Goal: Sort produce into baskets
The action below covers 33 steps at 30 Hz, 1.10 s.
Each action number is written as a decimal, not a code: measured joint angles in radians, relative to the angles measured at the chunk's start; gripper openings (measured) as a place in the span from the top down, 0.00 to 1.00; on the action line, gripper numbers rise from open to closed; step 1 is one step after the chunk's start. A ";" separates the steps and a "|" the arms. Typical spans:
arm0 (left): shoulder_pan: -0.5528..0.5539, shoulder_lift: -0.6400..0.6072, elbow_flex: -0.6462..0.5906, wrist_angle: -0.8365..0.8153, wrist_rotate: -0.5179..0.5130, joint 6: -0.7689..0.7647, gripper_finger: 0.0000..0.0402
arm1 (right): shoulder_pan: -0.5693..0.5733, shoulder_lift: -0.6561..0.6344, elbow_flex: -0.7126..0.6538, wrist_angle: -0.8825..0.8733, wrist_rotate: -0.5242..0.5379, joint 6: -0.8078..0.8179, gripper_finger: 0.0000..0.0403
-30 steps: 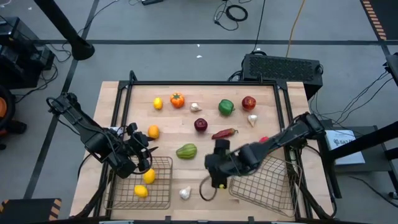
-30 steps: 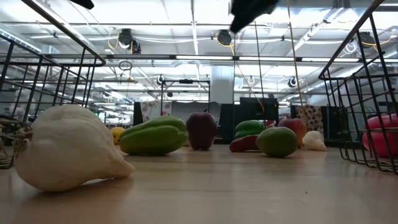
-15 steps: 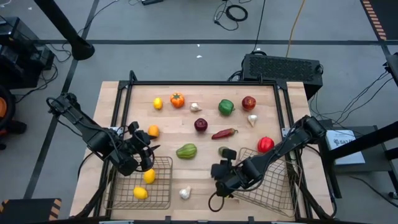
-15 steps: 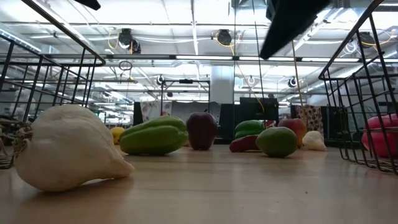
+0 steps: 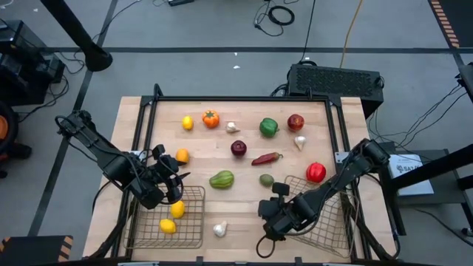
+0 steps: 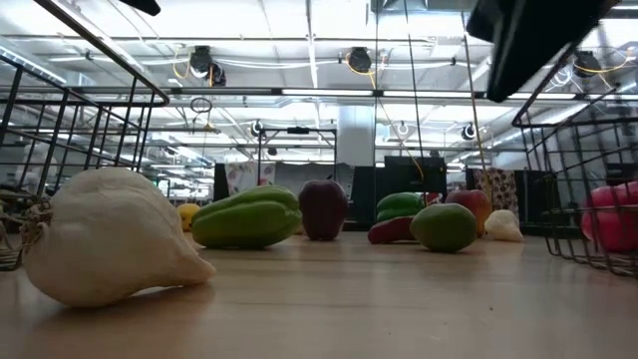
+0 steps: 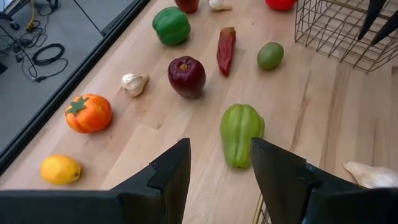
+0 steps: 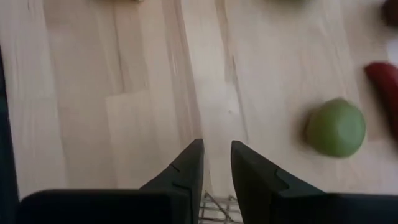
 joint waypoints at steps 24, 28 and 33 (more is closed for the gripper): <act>0.000 0.000 0.001 0.157 -0.005 0.133 0.57 | 0.008 -0.088 -0.001 -0.048 0.061 -0.004 0.82; 0.002 0.000 0.001 0.246 -0.015 0.228 0.57 | -0.040 -0.123 -0.001 -0.012 0.160 -0.081 0.82; 0.027 0.000 0.001 0.351 -0.018 0.351 0.57 | -0.141 -0.130 0.000 0.122 0.151 -0.285 0.82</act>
